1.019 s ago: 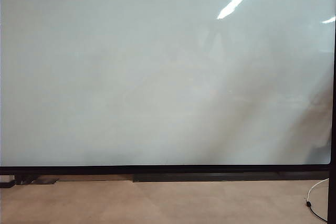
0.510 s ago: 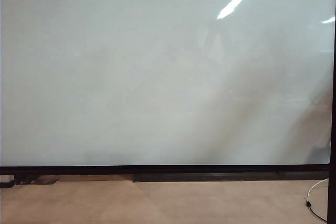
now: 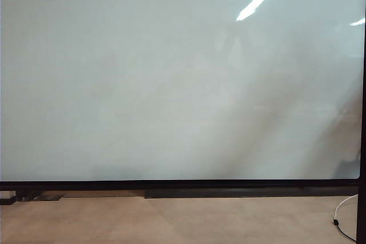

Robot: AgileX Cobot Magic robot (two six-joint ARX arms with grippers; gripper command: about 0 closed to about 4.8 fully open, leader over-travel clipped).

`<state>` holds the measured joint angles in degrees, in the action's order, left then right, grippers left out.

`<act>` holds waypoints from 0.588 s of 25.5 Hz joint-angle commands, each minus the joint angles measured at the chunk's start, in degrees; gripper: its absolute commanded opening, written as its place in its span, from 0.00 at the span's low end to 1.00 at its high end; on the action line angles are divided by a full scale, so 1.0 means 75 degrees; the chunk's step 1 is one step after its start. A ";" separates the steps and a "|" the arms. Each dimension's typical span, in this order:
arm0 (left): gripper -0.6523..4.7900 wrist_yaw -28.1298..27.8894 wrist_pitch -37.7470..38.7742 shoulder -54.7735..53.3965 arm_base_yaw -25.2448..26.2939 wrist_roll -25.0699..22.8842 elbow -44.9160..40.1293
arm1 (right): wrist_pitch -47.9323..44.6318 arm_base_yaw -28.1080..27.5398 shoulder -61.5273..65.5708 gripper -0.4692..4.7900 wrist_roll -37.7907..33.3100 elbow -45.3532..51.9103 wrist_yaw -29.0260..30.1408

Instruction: Pick up the pen on the shelf to the right of the whiteboard and draw a rectangle.

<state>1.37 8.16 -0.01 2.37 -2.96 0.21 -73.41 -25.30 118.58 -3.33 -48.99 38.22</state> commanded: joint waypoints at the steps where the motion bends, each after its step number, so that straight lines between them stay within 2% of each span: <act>1: 0.11 0.0017 -0.0064 0.0000 -0.0003 -0.0003 0.0029 | -0.0146 0.0006 -0.0032 0.31 0.0020 -0.0020 0.0070; 4: 0.11 0.0017 -0.0064 0.0000 -0.0003 -0.0003 0.0029 | -0.0216 0.0009 -0.0032 0.26 0.0017 -0.0020 0.0082; 7: 0.11 0.0017 -0.0064 0.0000 -0.0003 -0.0003 0.0029 | -0.0251 0.0006 -0.0032 0.12 0.0017 -0.0020 0.0268; 11: 0.11 0.0017 -0.0064 0.0000 -0.0003 -0.0003 0.0029 | -0.0251 0.0006 -0.0032 0.08 0.0017 -0.0017 0.0338; 15: 0.11 0.0020 -0.0064 0.0000 -0.0003 -0.0003 0.0029 | -0.0248 -0.0009 -0.0052 0.08 0.0017 0.0009 0.0353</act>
<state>1.37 8.16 -0.03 2.37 -2.96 0.21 -74.52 -25.50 118.54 -3.31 -49.10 38.63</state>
